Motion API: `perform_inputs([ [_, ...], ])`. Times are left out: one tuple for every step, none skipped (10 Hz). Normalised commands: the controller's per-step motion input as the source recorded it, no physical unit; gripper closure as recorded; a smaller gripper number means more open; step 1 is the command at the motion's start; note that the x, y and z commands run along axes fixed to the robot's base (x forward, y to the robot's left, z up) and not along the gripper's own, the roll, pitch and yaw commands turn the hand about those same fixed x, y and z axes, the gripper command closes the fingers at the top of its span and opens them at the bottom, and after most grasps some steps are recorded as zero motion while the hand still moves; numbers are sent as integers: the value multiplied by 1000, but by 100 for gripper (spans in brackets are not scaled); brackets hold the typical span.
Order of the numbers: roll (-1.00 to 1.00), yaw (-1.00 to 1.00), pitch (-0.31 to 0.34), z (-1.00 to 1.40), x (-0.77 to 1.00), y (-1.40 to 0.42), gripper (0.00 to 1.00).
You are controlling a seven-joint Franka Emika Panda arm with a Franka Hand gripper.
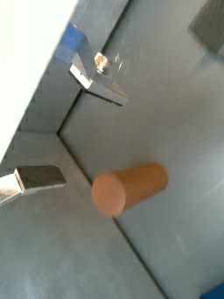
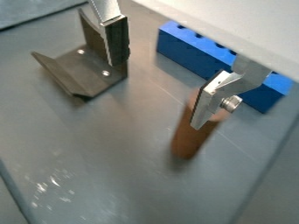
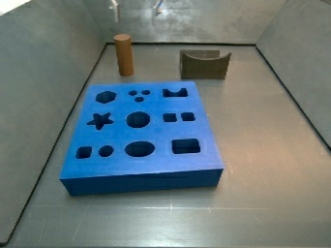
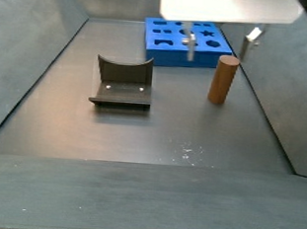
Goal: Pick up the round object. Move up. Move to above the board. Insert the round object.
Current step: Pick up the round object.
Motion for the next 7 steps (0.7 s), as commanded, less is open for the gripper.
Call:
perform_inputs([
  [-31,180,-169,-271,-429,-460,0],
  [-114,177,-137,-220,-343,-391,0],
  [-154,143,-83,-214,-209,-337,0],
  [-183,66,-71,-220,-60,-186,0],
  [-157,66,-94,-329,-9,-234,0],
  [-109,71,-131,-411,0,-209,0],
  [-9,57,-214,-589,0,-154,0],
])
